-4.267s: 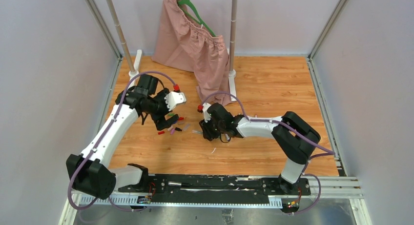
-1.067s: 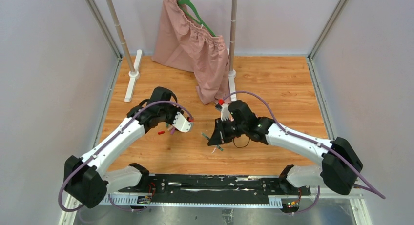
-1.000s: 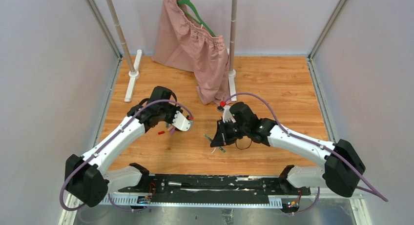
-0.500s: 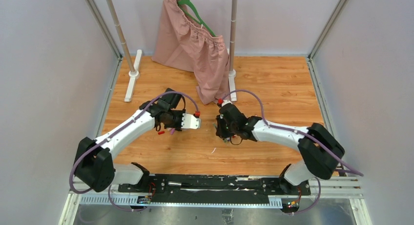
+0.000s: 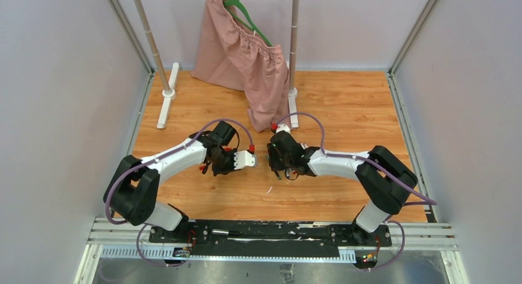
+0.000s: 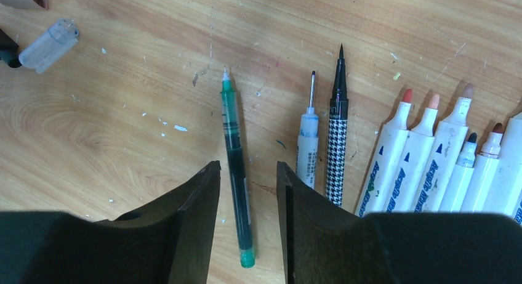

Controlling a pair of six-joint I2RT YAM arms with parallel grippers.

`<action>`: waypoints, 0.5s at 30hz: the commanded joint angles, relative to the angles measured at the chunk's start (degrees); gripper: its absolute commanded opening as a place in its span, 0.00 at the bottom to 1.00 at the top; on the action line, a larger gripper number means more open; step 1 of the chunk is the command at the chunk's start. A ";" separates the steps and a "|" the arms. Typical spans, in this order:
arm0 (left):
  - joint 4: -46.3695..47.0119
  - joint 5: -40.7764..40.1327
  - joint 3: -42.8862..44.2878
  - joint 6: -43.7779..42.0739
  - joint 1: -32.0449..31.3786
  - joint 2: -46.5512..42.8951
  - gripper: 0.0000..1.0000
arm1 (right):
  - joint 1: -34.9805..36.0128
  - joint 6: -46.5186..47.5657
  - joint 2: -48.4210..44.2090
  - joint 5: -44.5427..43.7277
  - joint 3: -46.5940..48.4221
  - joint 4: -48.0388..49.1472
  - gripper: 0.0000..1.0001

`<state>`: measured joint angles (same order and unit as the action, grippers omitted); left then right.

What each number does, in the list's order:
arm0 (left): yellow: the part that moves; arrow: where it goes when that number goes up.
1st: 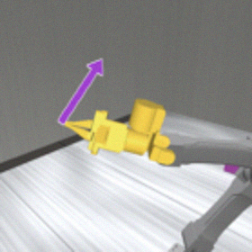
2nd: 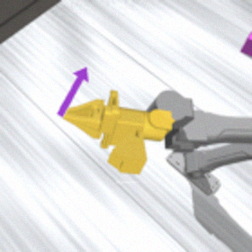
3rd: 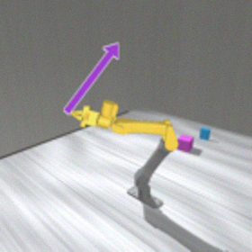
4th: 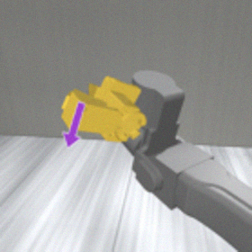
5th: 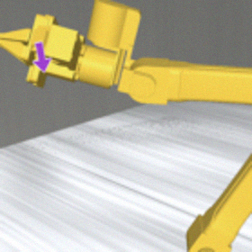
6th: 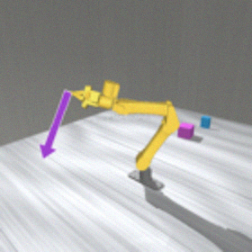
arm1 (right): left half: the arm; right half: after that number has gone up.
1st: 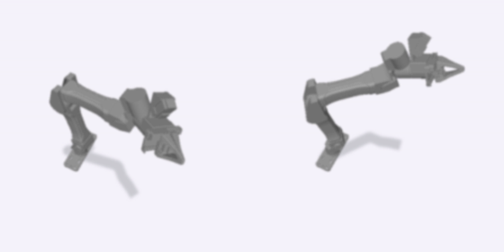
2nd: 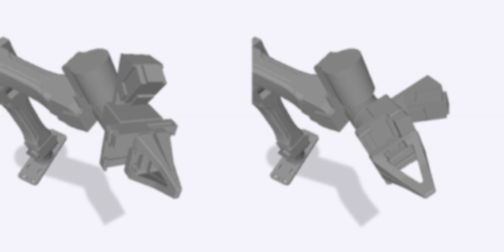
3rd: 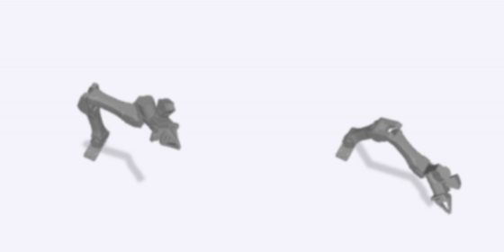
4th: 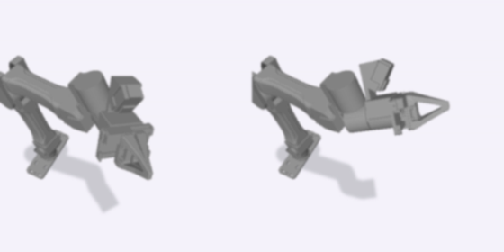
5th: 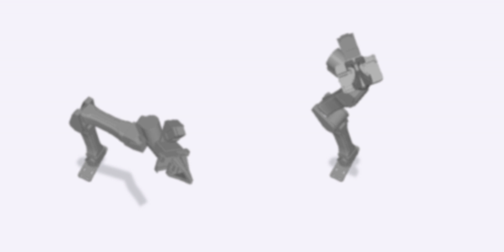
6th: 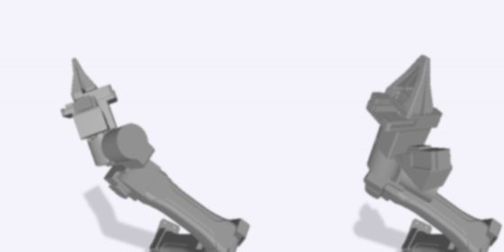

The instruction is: Open the pen caps

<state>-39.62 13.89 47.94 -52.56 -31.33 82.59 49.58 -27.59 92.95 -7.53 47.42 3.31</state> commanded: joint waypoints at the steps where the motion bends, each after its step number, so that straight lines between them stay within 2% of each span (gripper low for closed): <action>1: 5.66 1.40 -3.25 3.52 -0.56 0.78 0.12 | 0.53 -1.04 -0.33 -1.49 0.31 1.08 0.44; 7: 9.83 -0.16 -6.13 4.34 -0.57 -0.88 0.29 | -0.73 -2.70 -7.01 0.03 -1.68 0.29 0.50; 11: 9.92 -0.92 -5.44 5.17 -0.57 -2.30 0.49 | -1.44 -2.91 -13.47 0.79 -2.62 -1.87 0.54; 14: 7.38 -0.15 -2.83 5.57 -0.49 -4.35 0.72 | -2.29 -2.95 -18.50 0.30 -3.02 -5.10 0.61; 15: 5.59 0.24 -1.79 5.74 -0.49 -5.43 0.91 | -2.71 -2.84 -20.26 -0.22 -3.15 -6.41 0.65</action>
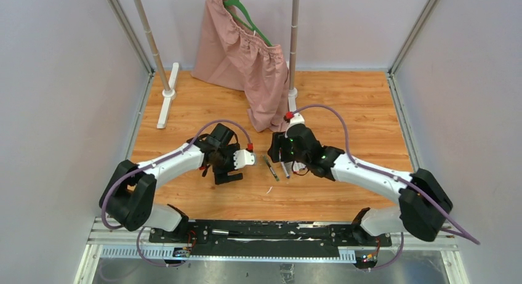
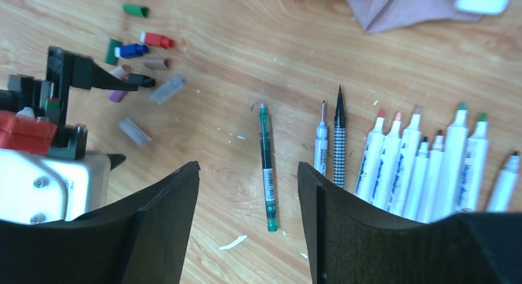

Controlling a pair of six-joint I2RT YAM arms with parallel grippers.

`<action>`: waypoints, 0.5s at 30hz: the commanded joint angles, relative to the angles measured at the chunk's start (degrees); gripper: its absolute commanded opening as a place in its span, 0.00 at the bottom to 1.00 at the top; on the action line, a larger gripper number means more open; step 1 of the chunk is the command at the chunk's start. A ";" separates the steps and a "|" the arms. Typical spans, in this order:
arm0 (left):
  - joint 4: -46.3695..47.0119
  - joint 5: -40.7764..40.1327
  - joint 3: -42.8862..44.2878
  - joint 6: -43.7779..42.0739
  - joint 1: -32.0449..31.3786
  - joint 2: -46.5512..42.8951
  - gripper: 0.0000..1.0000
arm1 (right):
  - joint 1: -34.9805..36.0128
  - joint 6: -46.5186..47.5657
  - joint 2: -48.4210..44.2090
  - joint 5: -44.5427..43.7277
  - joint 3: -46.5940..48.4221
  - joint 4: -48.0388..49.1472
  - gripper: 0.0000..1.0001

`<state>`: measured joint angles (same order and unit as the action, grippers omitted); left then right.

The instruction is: Open the pen caps

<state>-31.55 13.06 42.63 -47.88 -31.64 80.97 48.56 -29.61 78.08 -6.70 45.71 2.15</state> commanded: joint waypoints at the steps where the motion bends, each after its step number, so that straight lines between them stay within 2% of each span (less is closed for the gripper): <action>1: -3.32 1.40 4.69 1.30 -0.11 -4.67 0.99 | -2.23 -0.64 -6.91 -1.69 -1.53 -6.33 0.69; 4: -8.49 2.96 9.60 3.03 1.10 -7.55 1.00 | -4.59 0.07 -12.15 -4.81 -2.40 -9.13 0.77; 8: -12.64 7.33 16.45 6.05 6.90 -10.03 1.00 | -11.19 2.19 -18.64 -10.15 -5.11 -10.76 0.79; 10: -12.70 9.73 18.36 6.55 11.46 -11.08 1.00 | -15.07 3.73 -19.85 -16.05 -7.16 -11.07 0.81; 12: -11.77 11.43 19.42 7.01 16.89 -11.29 1.00 | -17.20 6.49 -20.19 -25.95 -9.15 -10.23 0.84; 15: -5.33 10.59 18.64 11.40 24.78 -10.44 1.00 | -22.46 7.96 -21.33 -32.89 -11.07 -9.11 0.88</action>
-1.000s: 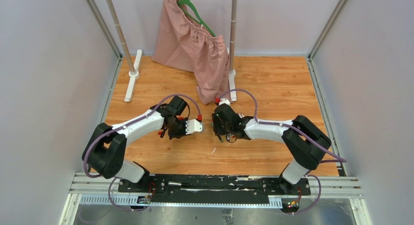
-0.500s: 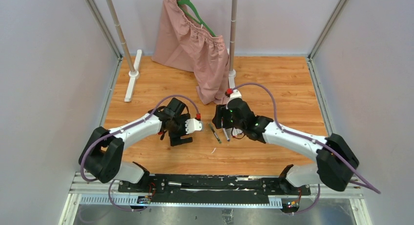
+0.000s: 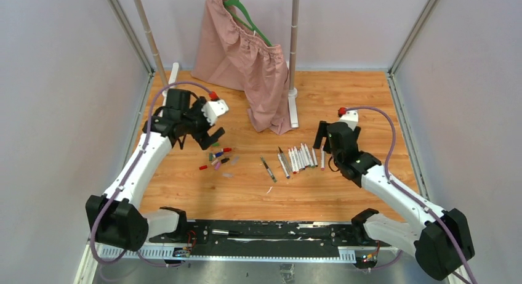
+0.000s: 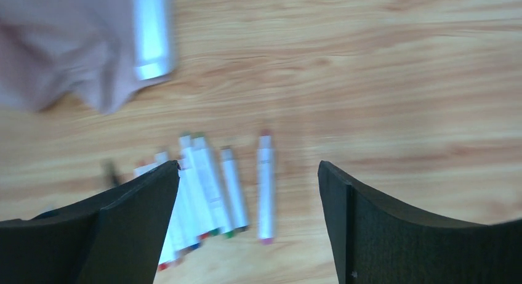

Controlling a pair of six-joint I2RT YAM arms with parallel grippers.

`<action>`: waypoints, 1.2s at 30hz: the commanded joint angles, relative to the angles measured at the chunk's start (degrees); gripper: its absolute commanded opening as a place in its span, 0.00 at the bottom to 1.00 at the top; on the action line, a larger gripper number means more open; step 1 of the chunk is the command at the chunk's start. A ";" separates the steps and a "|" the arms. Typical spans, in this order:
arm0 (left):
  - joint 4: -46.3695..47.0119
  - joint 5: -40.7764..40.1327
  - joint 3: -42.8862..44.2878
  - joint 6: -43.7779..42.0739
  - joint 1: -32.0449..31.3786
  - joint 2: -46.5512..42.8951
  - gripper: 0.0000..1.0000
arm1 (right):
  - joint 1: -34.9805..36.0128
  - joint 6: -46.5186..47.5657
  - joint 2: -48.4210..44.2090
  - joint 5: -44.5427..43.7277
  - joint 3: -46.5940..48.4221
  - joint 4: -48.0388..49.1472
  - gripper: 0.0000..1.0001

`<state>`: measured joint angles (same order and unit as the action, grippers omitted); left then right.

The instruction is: Open the pen caps

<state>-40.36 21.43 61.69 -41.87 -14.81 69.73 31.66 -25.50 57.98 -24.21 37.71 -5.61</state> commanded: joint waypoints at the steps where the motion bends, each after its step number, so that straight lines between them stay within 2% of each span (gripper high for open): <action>1: 5.69 2.28 -1.14 5.92 10.71 1.30 1.00 | -7.67 4.03 -1.88 -16.72 -3.64 -0.57 0.90; 2: 8.06 2.63 -2.00 6.95 13.91 2.03 1.00 | -10.19 4.01 -2.58 -17.82 -4.22 0.31 0.98; 3: 10.82 2.98 -2.96 8.55 16.50 2.55 1.00 | -13.00 3.44 -3.23 -17.83 -4.83 1.05 1.00; 6: 20.37 3.83 -6.39 16.08 22.62 4.13 1.00 | -19.62 2.51 -3.30 -17.62 -6.73 4.10 1.00; 9: 29.07 5.13 -11.63 21.63 25.74 5.17 1.00 | -21.80 5.41 -1.26 -21.95 -9.14 9.63 1.00; 14: 50.03 5.81 -23.37 30.12 25.87 4.93 1.00 | -23.38 9.90 5.20 -22.19 -14.34 20.77 1.00; 16: 55.60 5.74 -26.34 32.69 25.87 5.88 1.00 | -23.40 11.71 7.56 -21.17 -15.87 24.90 1.00; 21: 66.89 4.88 -32.10 34.91 25.87 8.64 1.00 | -23.44 17.29 11.56 -18.69 -18.51 36.18 1.00; 25: 72.14 5.35 -34.55 37.70 25.88 9.30 1.00 | -23.49 22.85 14.94 -16.94 -18.54 45.92 1.00; 27: 77.72 6.33 -37.01 40.10 25.88 8.87 1.00 | -23.67 23.05 17.15 -15.80 -17.55 45.89 1.00; 28: 81.16 6.63 -38.67 41.07 25.86 8.44 1.00 | -23.66 23.50 17.82 -15.30 -18.68 49.08 1.00; 30: 93.56 7.68 -44.34 41.60 25.61 8.49 1.00 | -23.67 24.87 18.22 -14.45 -22.19 56.35 1.00; 32: 104.56 8.62 -49.36 43.35 25.22 8.57 1.00 | -23.66 24.94 18.04 -14.44 -22.45 56.33 1.00; 34: 106.20 6.52 -52.82 42.67 25.14 6.06 1.00 | -23.30 25.00 16.57 -13.90 -23.04 55.88 1.00; 36: 111.79 4.30 -56.18 42.69 24.66 5.51 1.00 | -21.39 27.46 15.10 -14.51 -27.12 63.33 1.00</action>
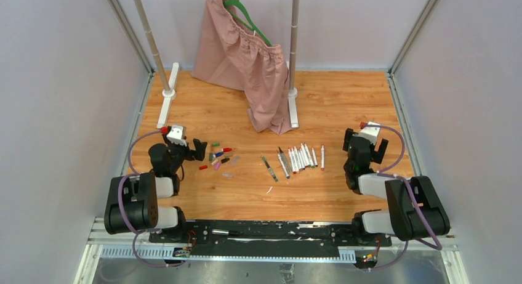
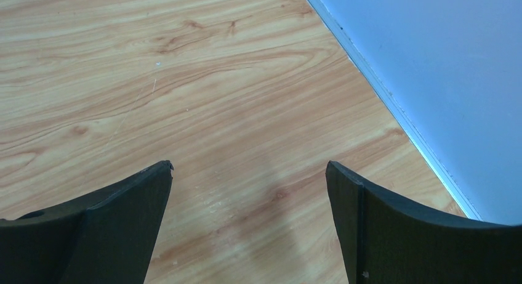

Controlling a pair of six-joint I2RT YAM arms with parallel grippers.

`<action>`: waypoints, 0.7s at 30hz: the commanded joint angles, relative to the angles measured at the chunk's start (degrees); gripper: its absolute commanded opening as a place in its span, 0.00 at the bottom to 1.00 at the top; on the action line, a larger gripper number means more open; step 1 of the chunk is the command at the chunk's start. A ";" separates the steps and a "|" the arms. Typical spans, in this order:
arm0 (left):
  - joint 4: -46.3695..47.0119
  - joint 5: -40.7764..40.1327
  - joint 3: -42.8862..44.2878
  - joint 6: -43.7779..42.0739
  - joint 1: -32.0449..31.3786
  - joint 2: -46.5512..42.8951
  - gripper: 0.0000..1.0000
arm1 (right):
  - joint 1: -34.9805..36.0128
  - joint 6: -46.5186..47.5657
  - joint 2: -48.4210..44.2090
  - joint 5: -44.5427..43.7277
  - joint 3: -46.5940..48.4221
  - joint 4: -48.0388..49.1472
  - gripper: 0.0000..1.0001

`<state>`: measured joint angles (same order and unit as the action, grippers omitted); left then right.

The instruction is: Open the pen caps

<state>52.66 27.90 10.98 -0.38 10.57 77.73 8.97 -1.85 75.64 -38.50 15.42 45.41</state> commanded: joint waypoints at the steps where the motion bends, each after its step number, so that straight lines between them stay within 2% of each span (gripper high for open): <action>1: 21.58 -3.21 -6.69 1.44 -0.94 -2.21 1.00 | 2.55 5.67 -2.86 -0.17 -7.57 17.64 1.00; 3: 24.61 -6.55 -7.85 2.30 -1.15 -1.39 1.00 | 4.66 10.04 -1.58 4.73 -13.22 29.80 1.00; 4: 25.25 -8.44 -7.90 1.79 -2.22 -0.75 1.00 | 4.81 12.14 0.19 9.96 -14.86 34.34 1.00; 6: 24.04 -11.07 -6.89 -0.61 -4.73 1.16 1.00 | 4.40 14.97 5.71 16.25 -13.82 36.25 1.00; 7: 24.31 -12.26 -6.00 -1.31 -6.08 2.89 1.00 | 3.58 14.40 8.04 14.52 -12.49 37.62 1.00; 9: 14.87 -12.76 -2.11 -2.78 -6.93 2.08 1.00 | 2.22 12.47 9.19 11.97 -8.93 33.49 1.00; 10: 8.47 -12.88 0.16 -3.59 -7.14 0.69 1.00 | 1.07 10.54 8.38 12.00 -6.69 27.81 1.00; 12: 11.03 -13.42 -0.48 -3.86 -8.00 1.48 1.00 | -2.23 6.68 6.58 14.41 -3.14 17.21 1.00; 13: 13.03 -13.43 -0.87 -3.50 -8.02 2.07 1.00 | -3.15 6.09 5.91 16.09 -2.96 15.70 1.00; 16: 10.67 -13.34 -0.50 -3.95 -8.01 1.05 1.00 | -3.29 5.98 5.41 16.35 -2.80 14.64 1.00; 21: 11.72 -13.36 -0.70 -3.74 -8.02 1.39 1.00 | -3.32 6.00 5.21 16.35 -2.85 14.63 1.00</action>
<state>64.23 15.73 10.17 -2.90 2.81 79.33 6.35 5.34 81.23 -23.09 12.67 62.52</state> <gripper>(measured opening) 1.000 0.999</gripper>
